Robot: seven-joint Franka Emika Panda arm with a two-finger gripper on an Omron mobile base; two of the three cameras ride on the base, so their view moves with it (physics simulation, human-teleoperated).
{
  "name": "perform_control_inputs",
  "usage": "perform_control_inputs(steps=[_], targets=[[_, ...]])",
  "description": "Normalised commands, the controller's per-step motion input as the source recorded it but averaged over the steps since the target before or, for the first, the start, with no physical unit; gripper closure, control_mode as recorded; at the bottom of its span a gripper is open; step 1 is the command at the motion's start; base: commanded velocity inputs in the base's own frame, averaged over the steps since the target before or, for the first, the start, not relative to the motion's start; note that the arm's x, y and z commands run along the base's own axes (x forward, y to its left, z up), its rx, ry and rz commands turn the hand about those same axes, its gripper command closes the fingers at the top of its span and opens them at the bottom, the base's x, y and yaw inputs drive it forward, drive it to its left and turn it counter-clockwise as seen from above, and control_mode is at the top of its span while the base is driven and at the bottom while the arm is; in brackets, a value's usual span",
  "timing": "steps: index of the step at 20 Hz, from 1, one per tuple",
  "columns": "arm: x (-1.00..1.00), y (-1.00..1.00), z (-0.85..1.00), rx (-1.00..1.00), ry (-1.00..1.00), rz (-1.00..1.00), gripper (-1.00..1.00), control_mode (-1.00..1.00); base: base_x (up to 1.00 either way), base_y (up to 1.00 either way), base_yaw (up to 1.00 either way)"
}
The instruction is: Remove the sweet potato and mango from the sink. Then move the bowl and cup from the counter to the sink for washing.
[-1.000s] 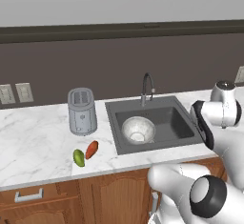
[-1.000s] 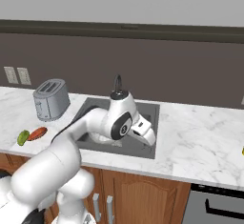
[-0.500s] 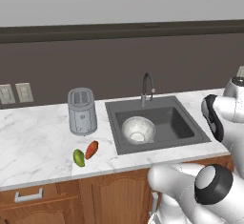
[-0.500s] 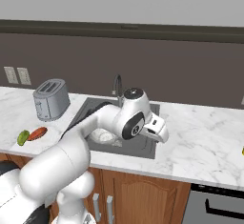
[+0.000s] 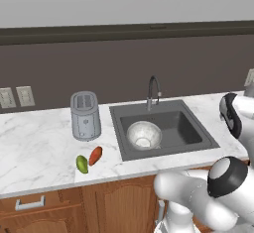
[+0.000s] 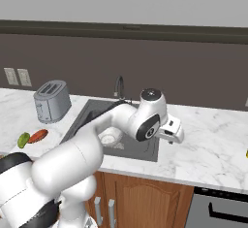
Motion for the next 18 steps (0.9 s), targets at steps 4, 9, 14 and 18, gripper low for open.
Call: perform_control_inputs(steps=[4,9,14,18], targets=[[0.00,-0.27,0.10,0.00,-0.01,0.05,-1.00,-1.00,0.00,0.00,0.00],[0.00,-0.18,0.18,0.00,0.02,0.00,-1.00,-1.00,0.00,0.00,0.00],[0.00,-0.22,0.18,0.00,0.00,0.07,-1.00,-1.00,0.00,0.00,0.00],[0.00,-0.22,0.10,0.00,0.01,0.12,-1.00,-1.00,0.00,0.00,0.00]])
